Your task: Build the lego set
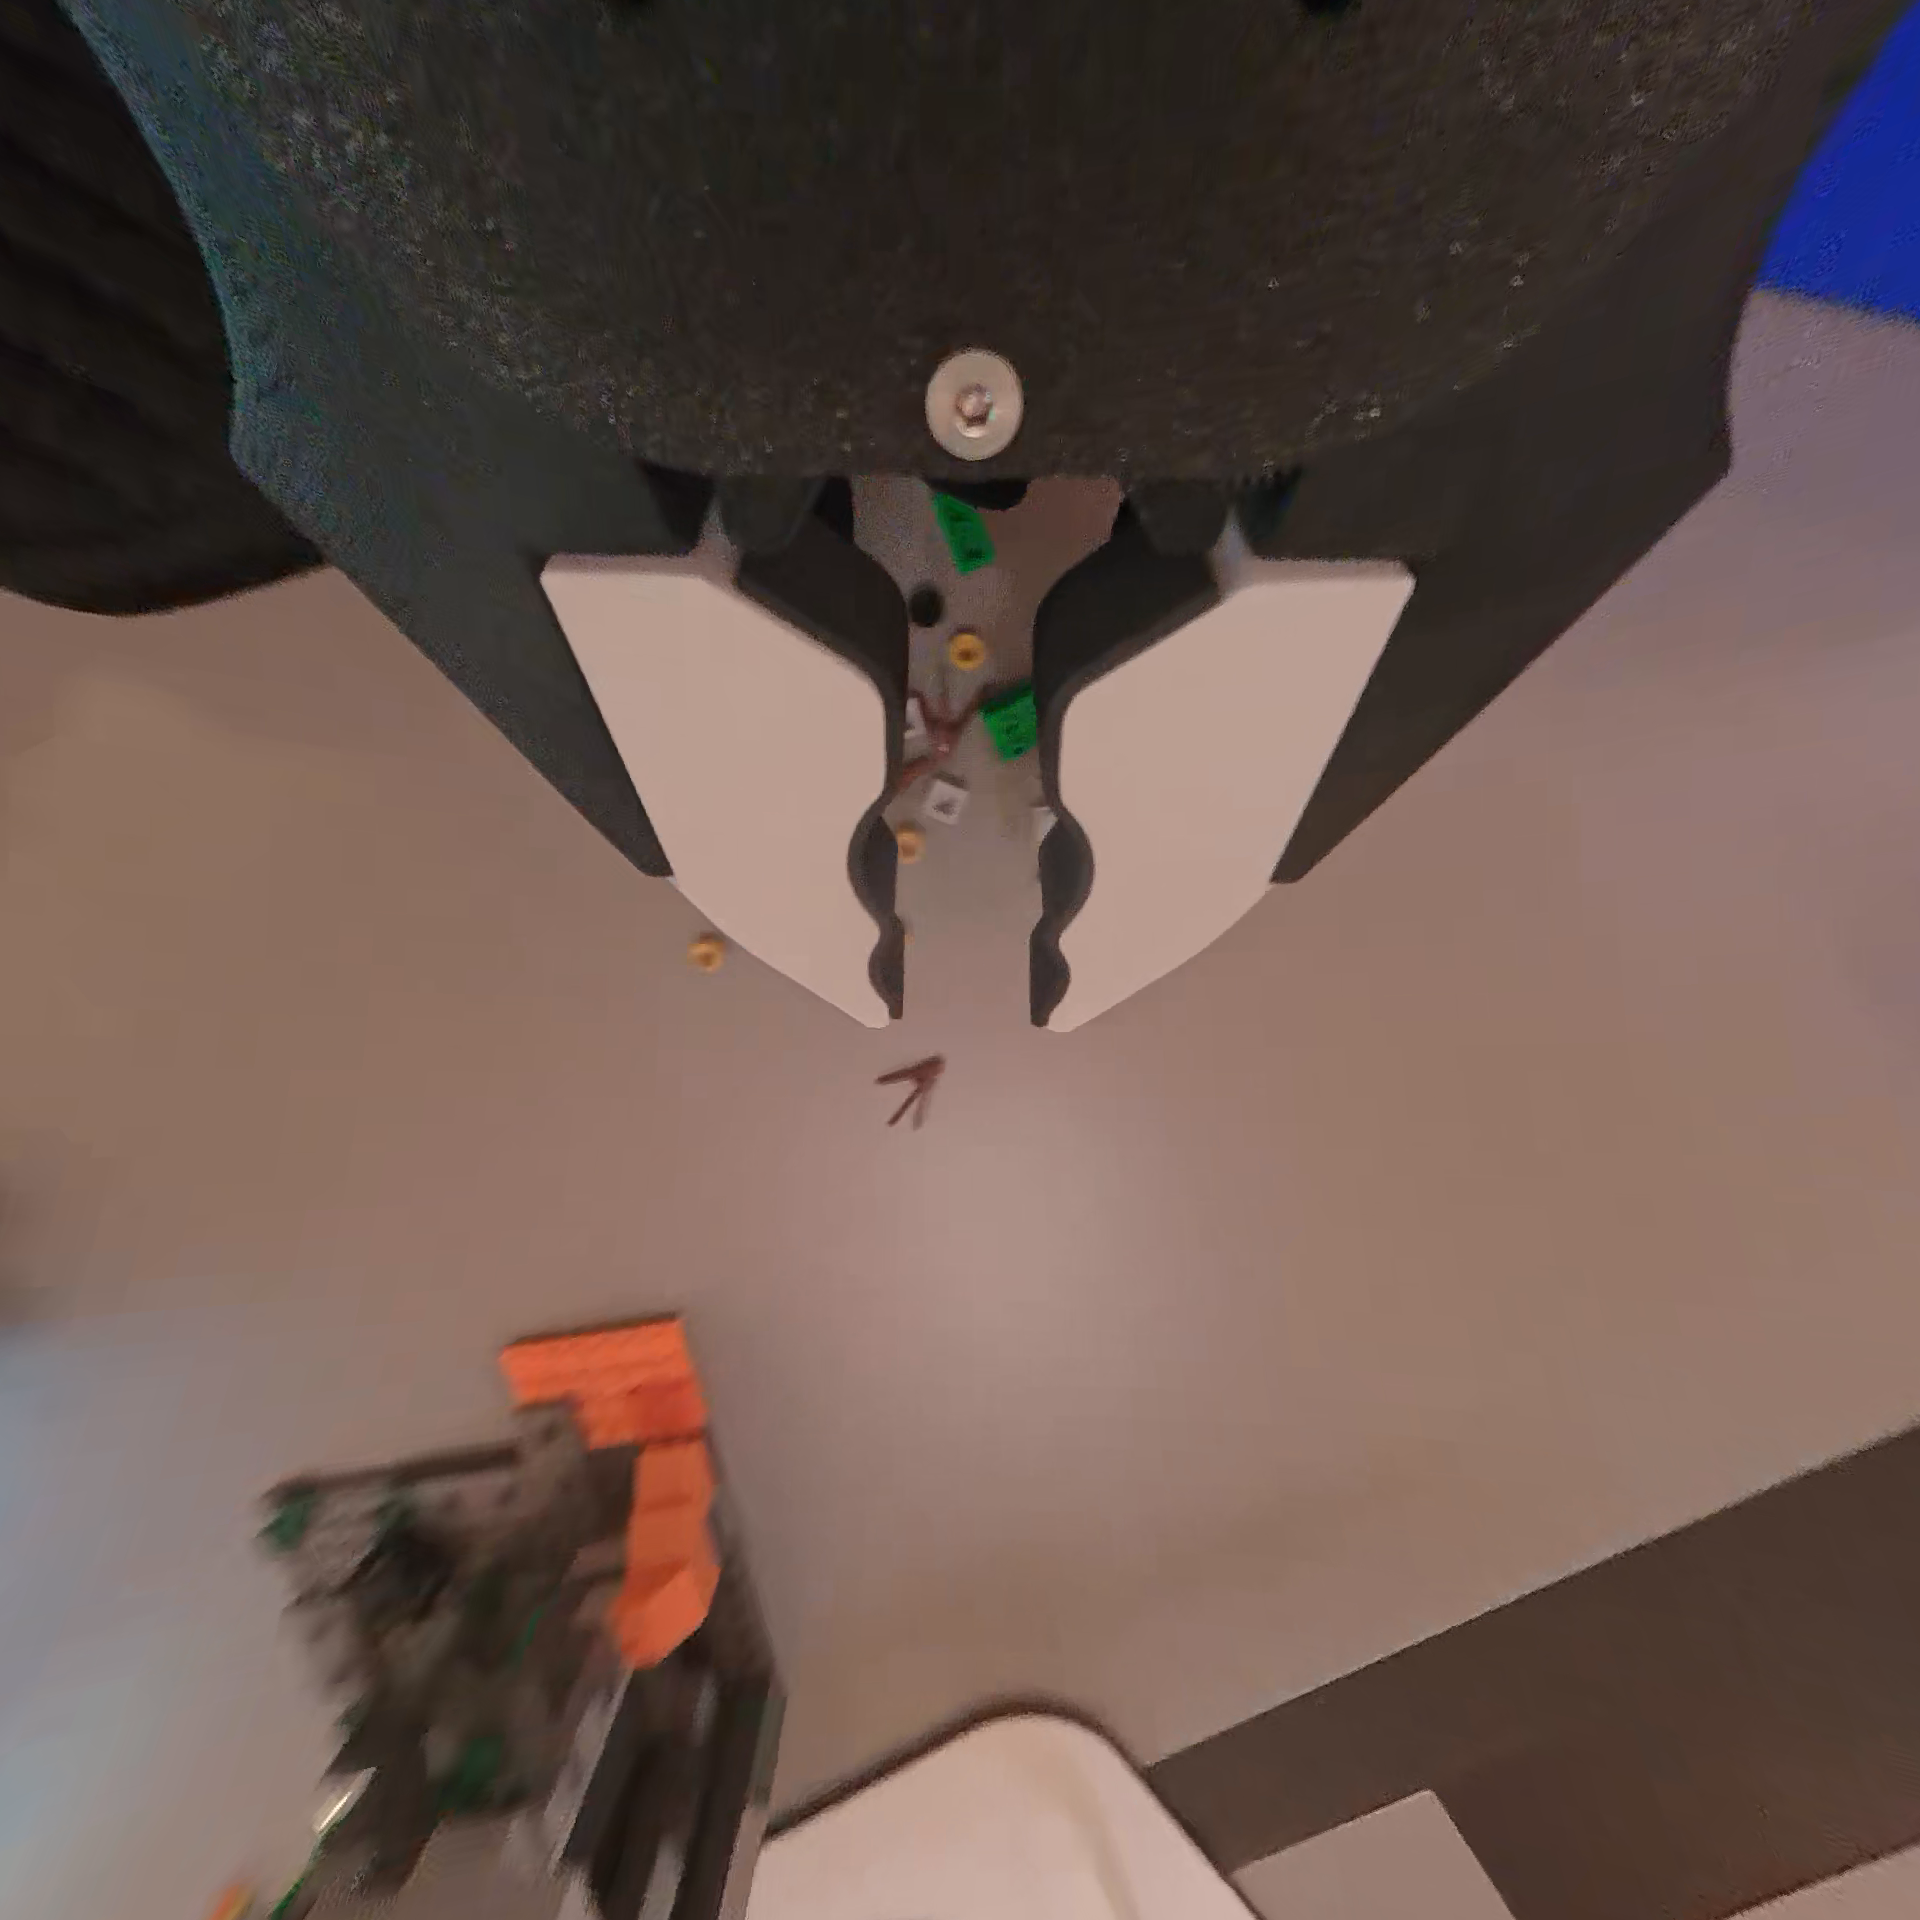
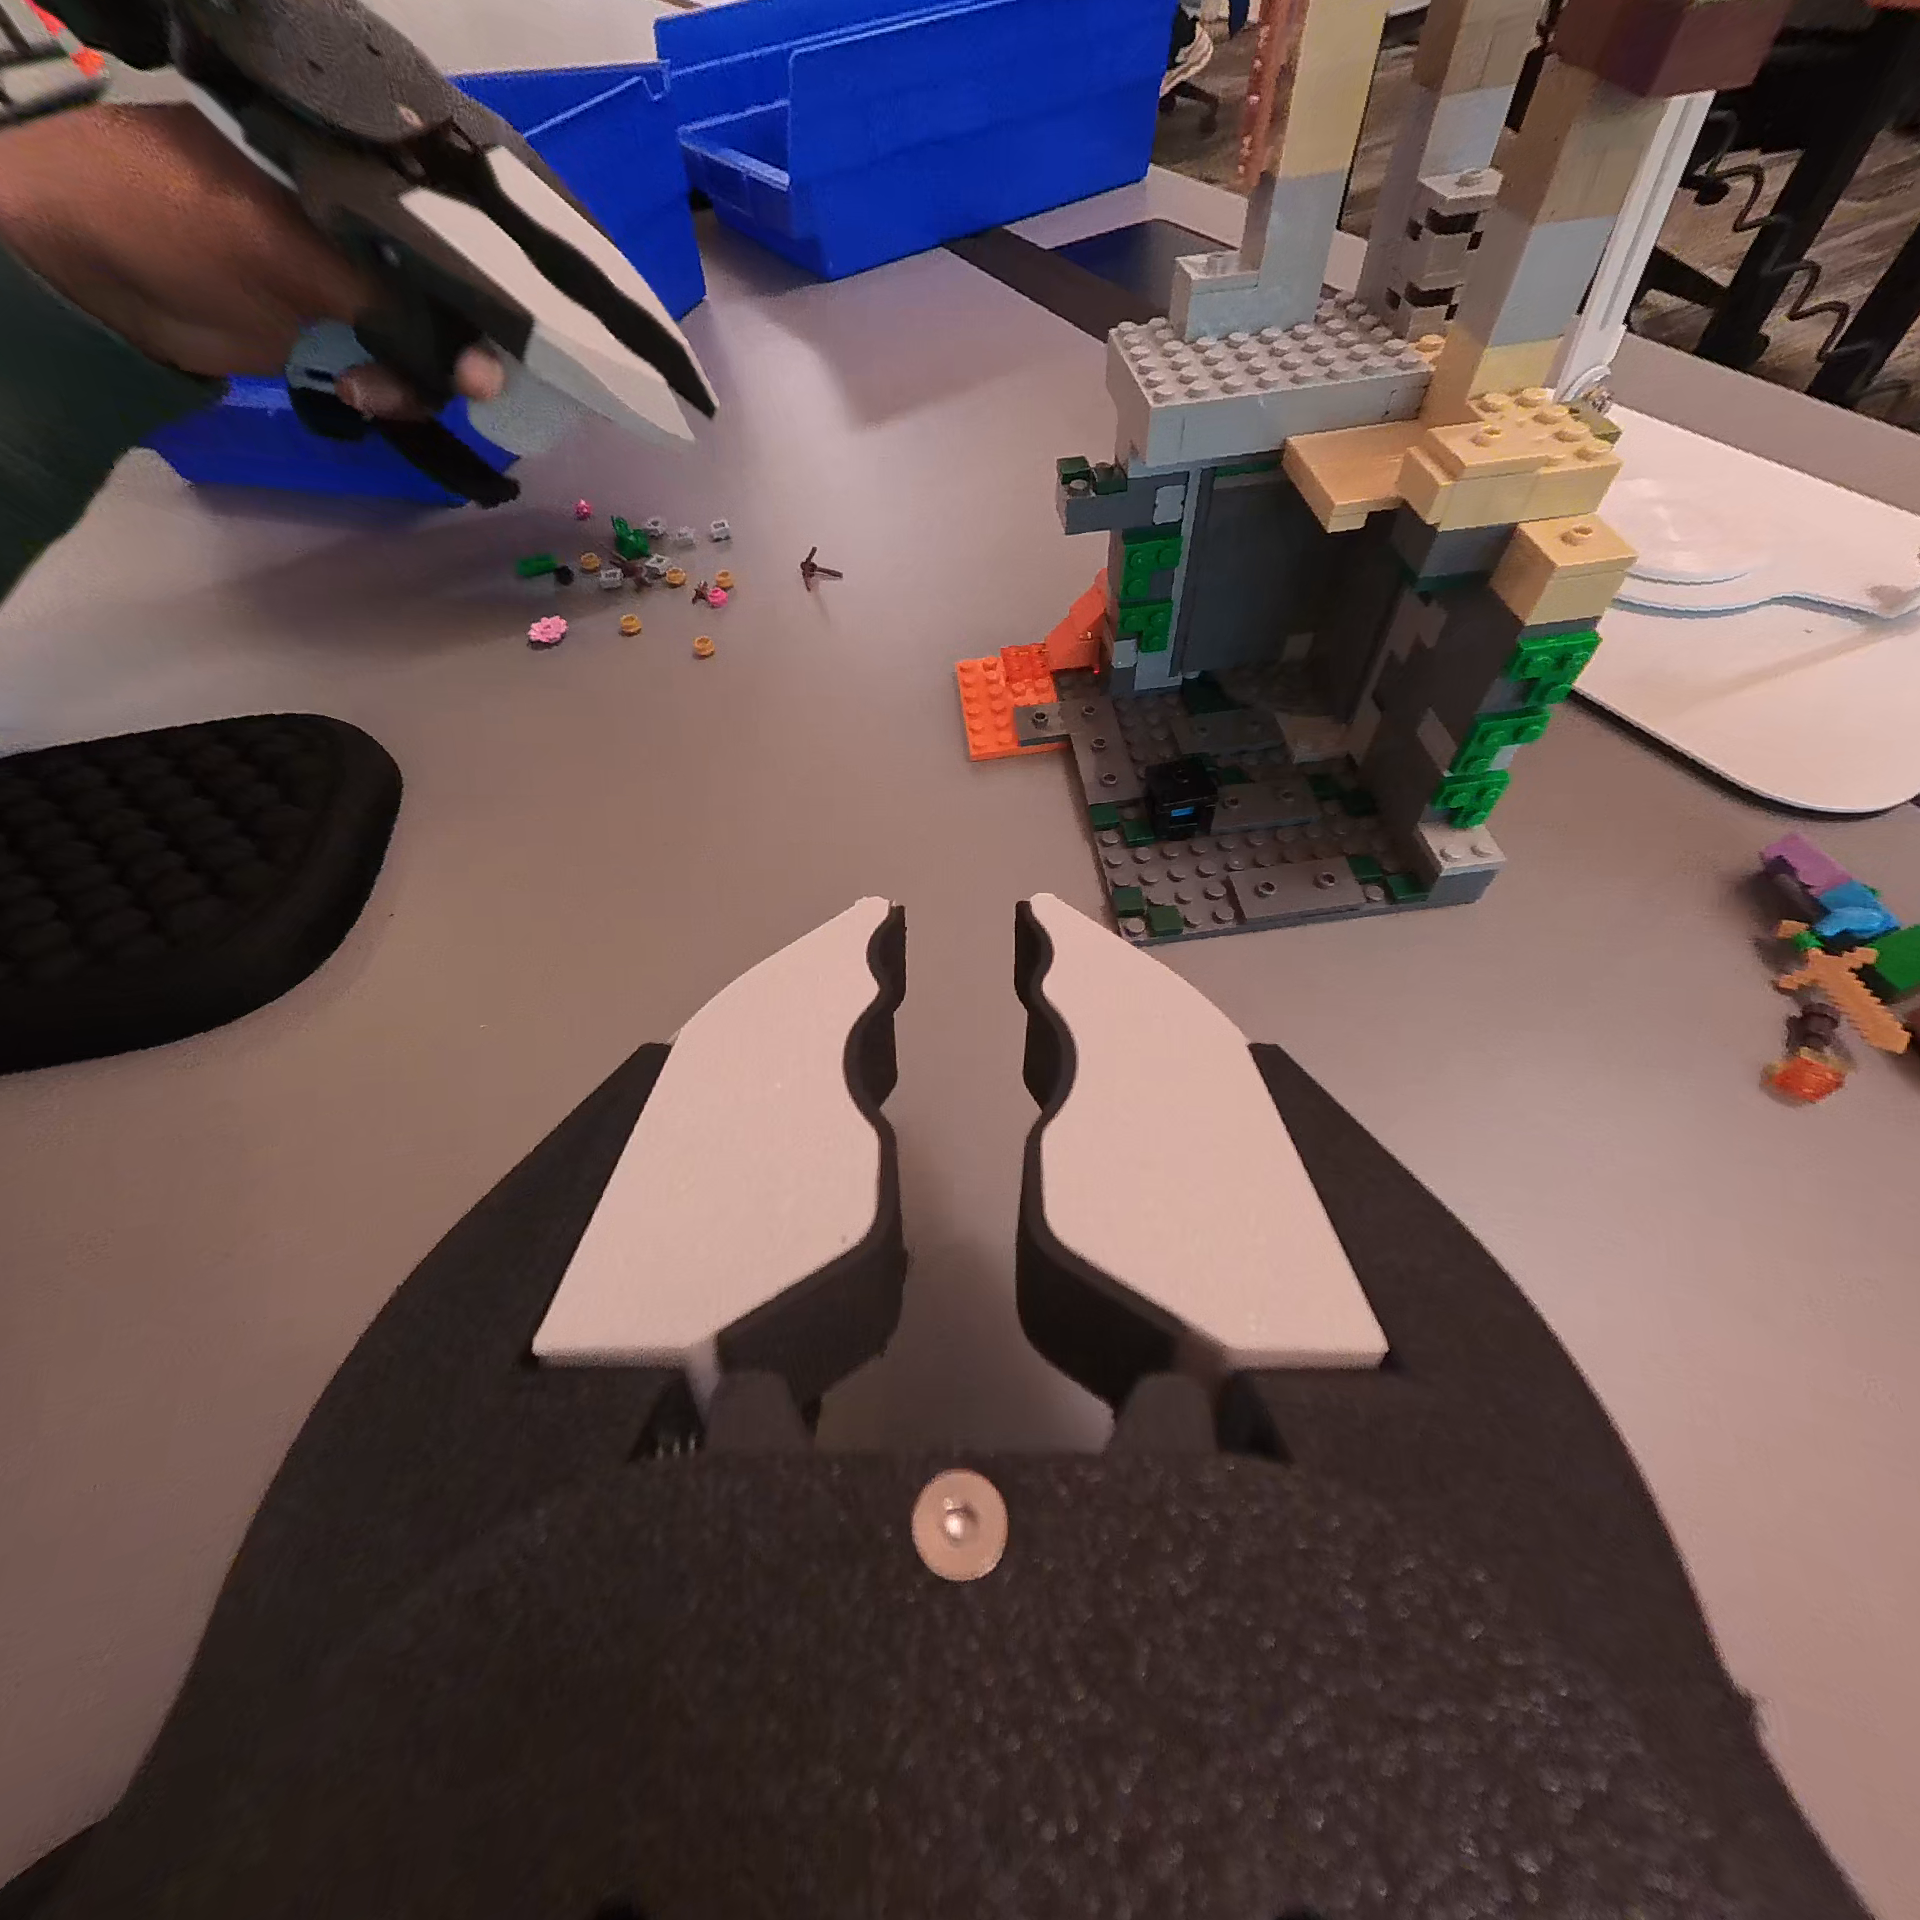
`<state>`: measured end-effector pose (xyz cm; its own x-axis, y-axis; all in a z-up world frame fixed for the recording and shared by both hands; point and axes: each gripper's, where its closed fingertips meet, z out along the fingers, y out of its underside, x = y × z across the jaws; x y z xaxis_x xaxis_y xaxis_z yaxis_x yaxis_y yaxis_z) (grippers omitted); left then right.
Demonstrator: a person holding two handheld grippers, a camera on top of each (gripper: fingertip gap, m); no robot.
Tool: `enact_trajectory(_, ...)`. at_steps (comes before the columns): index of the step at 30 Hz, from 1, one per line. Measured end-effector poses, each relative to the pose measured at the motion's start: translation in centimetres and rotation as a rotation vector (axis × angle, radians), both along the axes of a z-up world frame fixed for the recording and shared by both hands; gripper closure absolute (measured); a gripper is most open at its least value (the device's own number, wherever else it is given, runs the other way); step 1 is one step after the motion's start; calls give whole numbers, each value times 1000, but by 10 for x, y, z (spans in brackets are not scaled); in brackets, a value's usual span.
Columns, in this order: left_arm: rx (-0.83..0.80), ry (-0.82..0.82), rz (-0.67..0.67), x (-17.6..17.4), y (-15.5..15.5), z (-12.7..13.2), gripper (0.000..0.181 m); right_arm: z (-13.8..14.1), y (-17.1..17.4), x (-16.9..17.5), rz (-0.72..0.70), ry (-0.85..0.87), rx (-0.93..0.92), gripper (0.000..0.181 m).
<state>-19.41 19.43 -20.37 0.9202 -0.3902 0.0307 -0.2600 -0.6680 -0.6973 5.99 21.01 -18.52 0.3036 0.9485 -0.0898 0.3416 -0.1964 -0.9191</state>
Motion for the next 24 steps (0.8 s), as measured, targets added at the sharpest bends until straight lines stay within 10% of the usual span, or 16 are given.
enact_trajectory(8, -11, -887, -76, 39, -15, 71, 151, -2, -3, -2, 10, -3, -9, 162)
enact_trajectory(12, -16, -1049, -66, 33, -15, 83, 152, -4, -3, -3, 14, -9, -12, 162)
enact_trajectory(24, -82, 43, -44, -4, -24, 9, 160, -15, -6, -5, 33, -37, -27, 162)
